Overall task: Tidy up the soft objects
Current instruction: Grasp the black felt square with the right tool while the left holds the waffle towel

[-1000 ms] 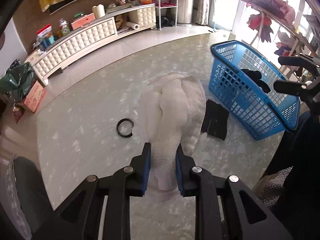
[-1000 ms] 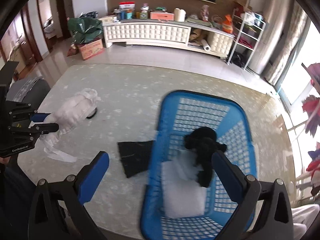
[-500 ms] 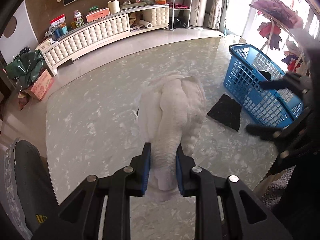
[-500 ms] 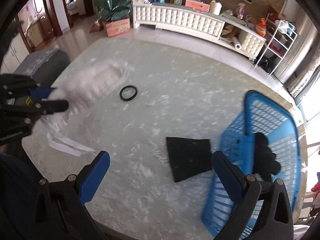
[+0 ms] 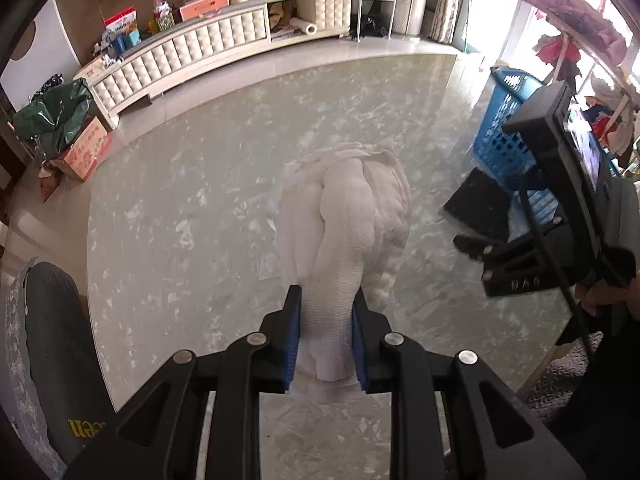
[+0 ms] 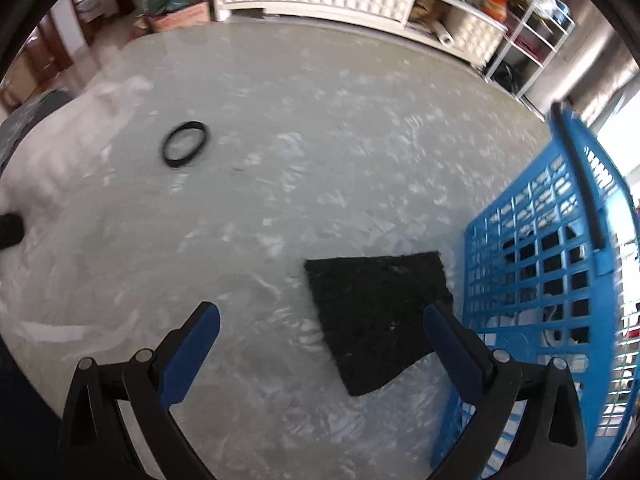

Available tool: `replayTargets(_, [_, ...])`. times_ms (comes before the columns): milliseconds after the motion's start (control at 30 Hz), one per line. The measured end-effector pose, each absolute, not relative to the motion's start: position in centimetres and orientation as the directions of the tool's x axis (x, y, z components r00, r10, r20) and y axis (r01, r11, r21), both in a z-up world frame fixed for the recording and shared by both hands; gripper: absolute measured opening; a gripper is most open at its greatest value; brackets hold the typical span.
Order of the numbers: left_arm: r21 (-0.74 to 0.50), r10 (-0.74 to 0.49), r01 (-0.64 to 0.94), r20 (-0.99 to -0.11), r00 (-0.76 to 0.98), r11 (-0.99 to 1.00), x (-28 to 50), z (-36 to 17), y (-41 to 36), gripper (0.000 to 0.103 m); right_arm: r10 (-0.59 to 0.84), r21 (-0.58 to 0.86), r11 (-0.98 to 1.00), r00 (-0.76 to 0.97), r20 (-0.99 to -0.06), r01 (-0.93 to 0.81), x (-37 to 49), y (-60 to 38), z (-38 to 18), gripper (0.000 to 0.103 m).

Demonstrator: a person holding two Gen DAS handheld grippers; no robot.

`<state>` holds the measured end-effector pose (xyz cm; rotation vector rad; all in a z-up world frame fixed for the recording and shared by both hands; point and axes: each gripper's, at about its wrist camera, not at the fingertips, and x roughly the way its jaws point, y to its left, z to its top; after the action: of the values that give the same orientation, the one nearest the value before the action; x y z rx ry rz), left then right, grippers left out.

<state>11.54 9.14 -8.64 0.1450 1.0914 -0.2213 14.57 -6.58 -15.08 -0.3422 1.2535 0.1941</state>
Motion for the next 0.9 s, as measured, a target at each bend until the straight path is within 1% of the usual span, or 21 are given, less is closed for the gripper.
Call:
replayTargets(33, [0.013,-0.098,0.246,-0.895,0.434,0.969,11.8,-9.0,9.2,0.021,-0.056,-0.155,0.937,0.302,-0.952,-0.314,14.9,-6.8,-15.5,0.098])
replayTargets(67, [0.016,-0.093,0.245,-0.901,0.425,0.970,12.1,-9.5,9.1,0.021,-0.059,-0.150,0.943,0.294,-0.954,-0.297,15.4,-7.1,-15.9,0.090])
replayTargets(133, [0.014,-0.091,0.244,-0.907,0.412,0.970,12.3,-10.0,9.2,0.021,-0.054,-0.130,0.955,0.273,-0.960,-0.268,16.0,-7.8,-16.5,0.087])
replayTargets(167, [0.017,-0.087,0.246,-0.909,0.407,0.969,12.4,-10.3,9.0,0.021,-0.051,-0.121,0.958,0.261,-0.964,-0.261,16.3,-8.0,-16.9,0.082])
replayTargets(200, [0.021,-0.084,0.247,-0.910,0.405,0.969,12.5,-10.4,9.0,0.021,-0.049,-0.112,0.960,0.243,-0.969,-0.255,16.6,-8.2,-17.4,0.076])
replayTargets(233, [0.021,-0.084,0.248,-0.911,0.404,0.969,12.6,-10.4,8.9,0.021,-0.043,-0.099,0.963,0.221,-0.974,-0.249,16.7,-8.4,-18.0,0.073])
replayTargets(300, [0.019,-0.088,0.255,-0.911,0.403,0.967,12.6,-10.5,8.8,0.021,-0.015,-0.070,0.969,0.226,-0.974,-0.237,16.8,-9.1,-18.1,0.071])
replayTargets(333, [0.016,-0.093,0.259,-0.910,0.405,0.966,12.6,-10.4,8.7,0.021,-0.016,-0.073,0.968,0.233,-0.972,-0.239,16.8,-9.2,-18.0,0.066])
replayTargets(400, [0.015,-0.097,0.263,-0.908,0.407,0.965,12.5,-10.3,8.4,0.021,-0.013,-0.075,0.966,0.246,-0.969,-0.246,16.7,-9.3,-17.8,0.051])
replayTargets(467, [0.015,-0.100,0.269,-0.907,0.408,0.963,12.6,-10.2,8.2,0.021,-0.008,-0.073,0.964,0.250,-0.968,-0.254,16.6,-9.4,-17.7,0.045])
replayTargets(500, [0.014,-0.101,0.271,-0.908,0.407,0.963,12.6,-10.2,8.1,0.021,-0.006,-0.073,0.964,0.255,-0.967,-0.257,16.6,-9.5,-17.7,0.040])
replayTargets(633, [0.017,-0.100,0.275,-0.909,0.405,0.961,12.9,-10.2,7.8,0.021,-0.009,-0.093,0.954,0.283,-0.959,-0.284,16.1,-9.7,-17.5,0.025])
replayTargets(667, [0.019,-0.098,0.276,-0.909,0.406,0.961,12.8,-10.1,7.6,0.021,-0.012,-0.101,0.951,0.289,-0.957,-0.293,15.3,-9.7,-17.3,0.020])
replayTargets(700, [0.020,-0.098,0.276,-0.908,0.407,0.961,12.9,-10.1,7.7,0.021,-0.017,-0.108,0.948,0.291,-0.957,-0.300,14.8,-9.8,-17.2,0.018])
replayTargets(733, [0.018,-0.102,0.279,-0.907,0.409,0.960,12.8,-10.0,7.6,0.021,-0.019,-0.111,0.946,0.290,-0.957,-0.304,14.5,-9.7,-17.3,0.012])
replayTargets(833, [0.020,-0.104,0.283,-0.904,0.416,0.959,12.7,-9.7,7.5,0.021,0.030,-0.058,0.946,0.265,-0.964,-0.318,14.2,-9.5,-16.9,0.010])
replayTargets(900, [0.026,-0.100,0.282,-0.901,0.423,0.959,12.6,-9.5,7.3,0.021,0.044,-0.052,0.943,0.276,-0.960,-0.330,13.6,-9.2,-16.1,0.009])
